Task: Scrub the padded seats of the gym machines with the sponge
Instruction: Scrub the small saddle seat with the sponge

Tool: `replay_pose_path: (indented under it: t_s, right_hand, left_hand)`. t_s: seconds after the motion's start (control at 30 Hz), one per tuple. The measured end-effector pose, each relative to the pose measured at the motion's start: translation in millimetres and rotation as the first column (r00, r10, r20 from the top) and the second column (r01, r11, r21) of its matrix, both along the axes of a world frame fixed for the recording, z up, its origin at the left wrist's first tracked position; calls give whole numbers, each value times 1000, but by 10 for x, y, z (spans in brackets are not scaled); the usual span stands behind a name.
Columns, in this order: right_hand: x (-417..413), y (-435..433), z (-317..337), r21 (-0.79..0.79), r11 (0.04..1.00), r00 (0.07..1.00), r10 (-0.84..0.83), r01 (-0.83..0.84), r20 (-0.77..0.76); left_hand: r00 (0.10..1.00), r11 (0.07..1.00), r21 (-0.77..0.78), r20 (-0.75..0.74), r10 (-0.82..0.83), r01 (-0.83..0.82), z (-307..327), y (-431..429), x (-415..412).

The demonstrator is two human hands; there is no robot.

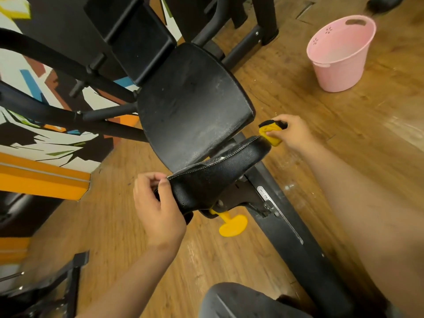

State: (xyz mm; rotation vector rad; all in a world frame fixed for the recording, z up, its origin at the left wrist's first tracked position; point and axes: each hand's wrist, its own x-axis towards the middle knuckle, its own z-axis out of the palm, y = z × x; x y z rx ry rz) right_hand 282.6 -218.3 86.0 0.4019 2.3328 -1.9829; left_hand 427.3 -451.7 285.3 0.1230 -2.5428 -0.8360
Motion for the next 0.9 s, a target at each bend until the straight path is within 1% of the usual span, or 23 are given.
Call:
replay_pose_path:
  t_s: [0.07, 0.13, 0.2, 0.33, 0.47, 0.63, 0.8, 0.9]
  right_hand:
    - [19, -18, -35, -108, 990, 996, -87, 91, 33]
    - [48, -53, -76, -160, 978, 989, -124, 135, 74]
    - [55, -118, -105, -176, 977, 989, -106, 123, 105]
    - [44, -216, -77, -205, 976, 995, -54, 70, 79]
    - [100, -148, -10, -324, 945, 998, -27, 42, 49]
    - [204, -65, 70, -300, 953, 998, -61, 52, -20]
    - [417, -2, 301, -251, 967, 980, -91, 45, -176]
    - [614, -7, 522, -219, 974, 963, -107, 52, -246]
  left_hand:
    - [1000, 1000, -15, -3, -2, 2, -3, -10, -4]
    - [1000, 1000, -18, -5, -3, 3, -11, -18, -13]
    - [1000, 1000, -13, 2, -1, 1, -13, -17, -19]
    - [1000, 1000, 11, 12, -4, 3, -9, -16, -19]
    - [1000, 1000, 21, 10, -17, 17, -17, -35, -24]
    - [1000, 999, 44, 8, -18, 17, -27, -51, -25]
    - [1000, 998, 55, 0, -18, 18, -30, -38, -37]
    - [1000, 998, 54, 2, -24, 24, -28, -42, -33]
